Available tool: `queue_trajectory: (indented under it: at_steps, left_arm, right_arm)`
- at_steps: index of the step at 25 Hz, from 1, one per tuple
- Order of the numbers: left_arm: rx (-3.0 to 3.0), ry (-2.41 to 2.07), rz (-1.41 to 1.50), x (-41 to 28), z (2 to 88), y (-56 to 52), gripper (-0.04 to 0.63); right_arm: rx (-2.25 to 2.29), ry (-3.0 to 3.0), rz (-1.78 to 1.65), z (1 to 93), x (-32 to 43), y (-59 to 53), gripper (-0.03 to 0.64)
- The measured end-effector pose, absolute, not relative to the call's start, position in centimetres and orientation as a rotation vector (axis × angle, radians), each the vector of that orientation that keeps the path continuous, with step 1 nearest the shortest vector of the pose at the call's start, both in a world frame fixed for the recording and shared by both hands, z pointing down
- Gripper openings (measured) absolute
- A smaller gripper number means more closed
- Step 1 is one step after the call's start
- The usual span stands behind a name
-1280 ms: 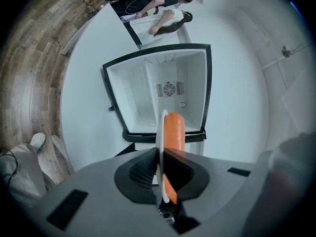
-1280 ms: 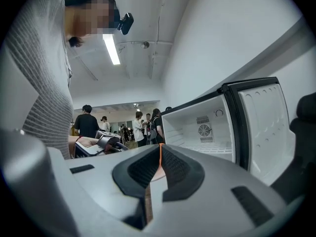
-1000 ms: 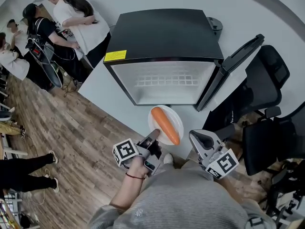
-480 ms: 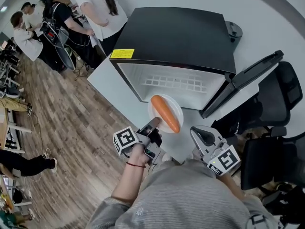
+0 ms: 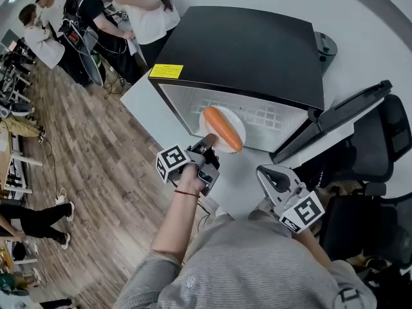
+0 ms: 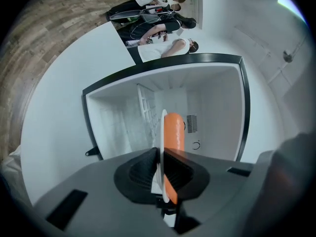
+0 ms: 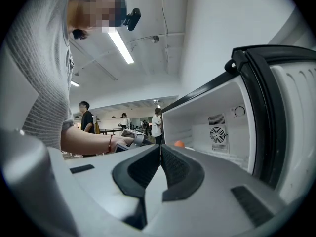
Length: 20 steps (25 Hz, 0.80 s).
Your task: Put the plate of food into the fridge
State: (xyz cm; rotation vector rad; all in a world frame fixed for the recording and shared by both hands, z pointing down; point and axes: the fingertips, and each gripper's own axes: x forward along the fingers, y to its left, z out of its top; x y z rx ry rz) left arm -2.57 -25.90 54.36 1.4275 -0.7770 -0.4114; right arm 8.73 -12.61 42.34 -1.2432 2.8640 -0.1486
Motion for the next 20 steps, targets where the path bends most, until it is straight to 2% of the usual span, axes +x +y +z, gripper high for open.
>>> queue_trajectory:
  at_steps: [20]
  left_arm:
    - [1.183,-1.064,-0.685,-2.8,56.7,-33.1,0.035]
  right_arm:
    - [-1.162,2.945,-0.193,43.3,7.8,-14.0,0.015]
